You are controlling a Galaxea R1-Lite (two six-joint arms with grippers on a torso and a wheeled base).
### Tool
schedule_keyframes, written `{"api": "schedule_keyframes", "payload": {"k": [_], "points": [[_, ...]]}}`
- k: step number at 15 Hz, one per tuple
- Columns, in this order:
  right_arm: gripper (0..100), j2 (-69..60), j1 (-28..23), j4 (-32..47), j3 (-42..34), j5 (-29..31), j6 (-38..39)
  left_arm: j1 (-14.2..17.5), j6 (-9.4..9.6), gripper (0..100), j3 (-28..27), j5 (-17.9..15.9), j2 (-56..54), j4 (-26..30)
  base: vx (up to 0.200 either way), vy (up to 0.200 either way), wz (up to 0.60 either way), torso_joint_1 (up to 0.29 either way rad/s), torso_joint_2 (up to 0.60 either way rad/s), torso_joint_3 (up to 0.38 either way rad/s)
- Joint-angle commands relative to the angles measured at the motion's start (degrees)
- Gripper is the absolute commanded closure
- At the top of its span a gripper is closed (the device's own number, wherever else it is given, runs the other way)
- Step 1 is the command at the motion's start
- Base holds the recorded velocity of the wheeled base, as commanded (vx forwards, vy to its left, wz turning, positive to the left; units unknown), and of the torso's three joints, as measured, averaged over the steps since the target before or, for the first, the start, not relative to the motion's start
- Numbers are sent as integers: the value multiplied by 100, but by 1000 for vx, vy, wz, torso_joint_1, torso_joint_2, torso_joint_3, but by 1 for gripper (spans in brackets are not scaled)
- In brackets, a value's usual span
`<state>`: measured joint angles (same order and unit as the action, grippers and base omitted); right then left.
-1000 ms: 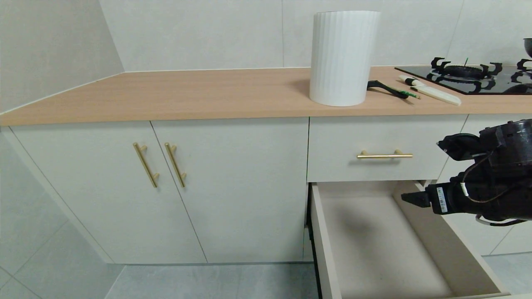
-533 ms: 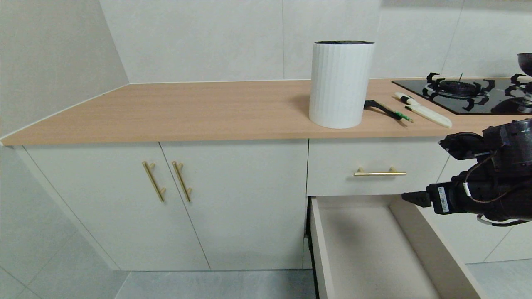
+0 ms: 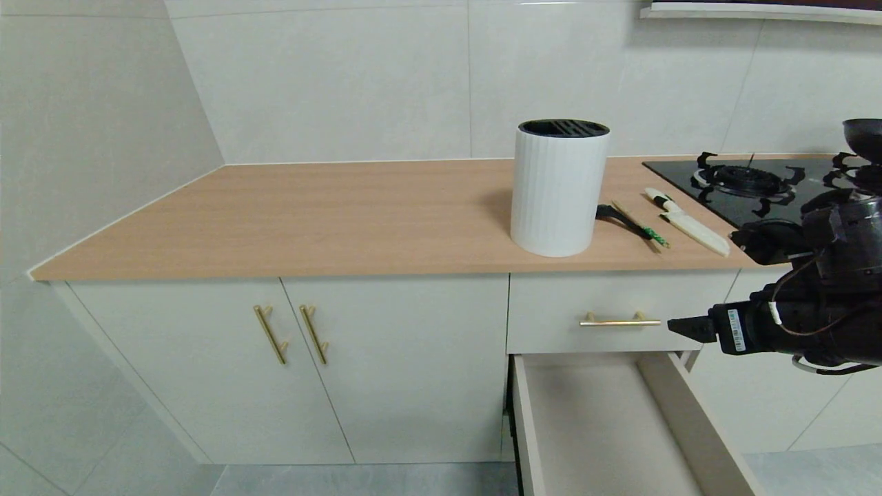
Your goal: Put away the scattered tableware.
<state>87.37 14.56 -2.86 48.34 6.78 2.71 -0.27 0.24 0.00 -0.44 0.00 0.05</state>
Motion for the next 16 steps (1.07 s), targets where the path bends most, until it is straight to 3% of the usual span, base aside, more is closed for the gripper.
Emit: {"api": "schedule_keyframes", "payload": {"k": [1,7,11,13,16], "points": [[0,34,3,-4,0,-1,2,0,2,0,0,0,0,4,0,0,0,203,-476,-286],[0,122,3,-30,9,-1,2,0,2,0,-9,0,0,4,0,0,0,212,-487,-277],[0,571,-155,-557,150,-19,-7,0,2,0,0,0,0,4,0,0,0,57,-119,-66],[0,1203,-216,-1006,765,8,2,0,2,0,0,0,0,4,0,0,0,0,0,0],[0,1889,-375,-803,1890,-1,-130,0,2,0,0,0,0,4,0,0,0,0,0,0]]}}
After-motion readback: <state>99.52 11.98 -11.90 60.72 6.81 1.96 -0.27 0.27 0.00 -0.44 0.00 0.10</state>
